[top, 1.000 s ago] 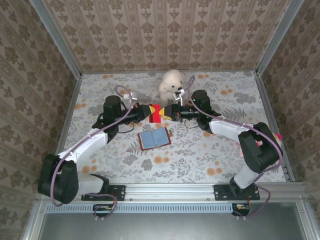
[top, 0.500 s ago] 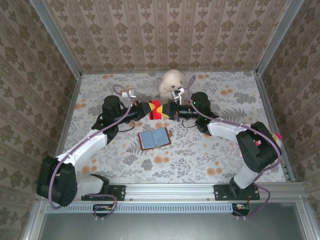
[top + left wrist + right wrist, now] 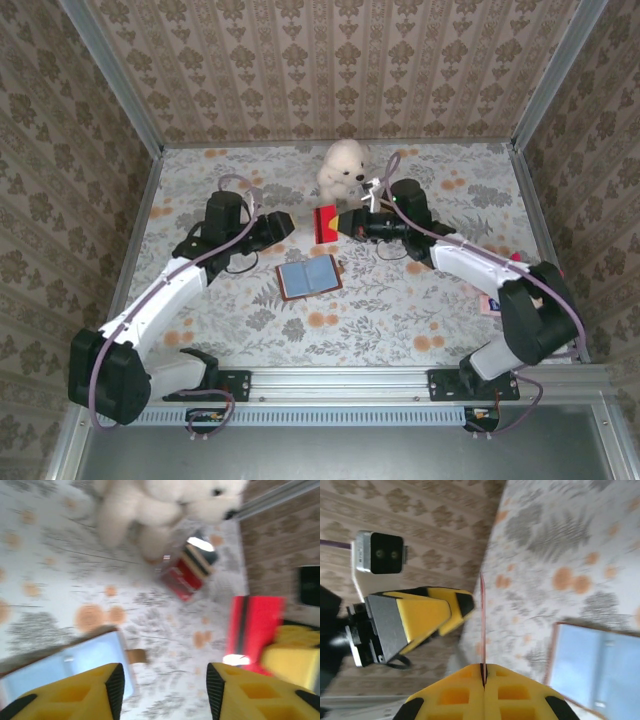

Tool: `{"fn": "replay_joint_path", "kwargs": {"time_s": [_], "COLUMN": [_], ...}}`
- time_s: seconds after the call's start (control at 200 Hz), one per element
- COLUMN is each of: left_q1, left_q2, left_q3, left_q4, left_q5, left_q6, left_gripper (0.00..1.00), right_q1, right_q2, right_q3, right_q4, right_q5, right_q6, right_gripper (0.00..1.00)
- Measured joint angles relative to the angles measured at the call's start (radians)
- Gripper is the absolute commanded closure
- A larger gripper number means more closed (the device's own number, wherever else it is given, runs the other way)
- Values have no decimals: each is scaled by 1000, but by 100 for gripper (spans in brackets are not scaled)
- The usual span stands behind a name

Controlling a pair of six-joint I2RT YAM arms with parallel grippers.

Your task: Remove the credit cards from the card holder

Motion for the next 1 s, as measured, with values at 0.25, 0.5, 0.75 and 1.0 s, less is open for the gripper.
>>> {"fn": "replay_joint_path", "kwargs": {"time_s": [0.25,0.5,0.75,1.0], "left_q1": [71,160,211,240], "left_q2": [-15,-50,-85,-106], "left_q3": [22,19,2,0], "left_q4": [-248,-316,-320,-347], "left_q5": [-174,-241,-234,-212], "left_q6": [132,202,255,309], "left_gripper": [20,0,0,0], "right_q1": [-16,-36,-76,-139], "right_q2": [-147,-142,-24,125], "right_q3": [76,140,260,356], "right_q4": [-410,-574,-605,-679], "right_q5": [304,509,616,585], "right_q6": [-341,-655,-932,-1192], "right_gripper": [100,100,100,100]}}
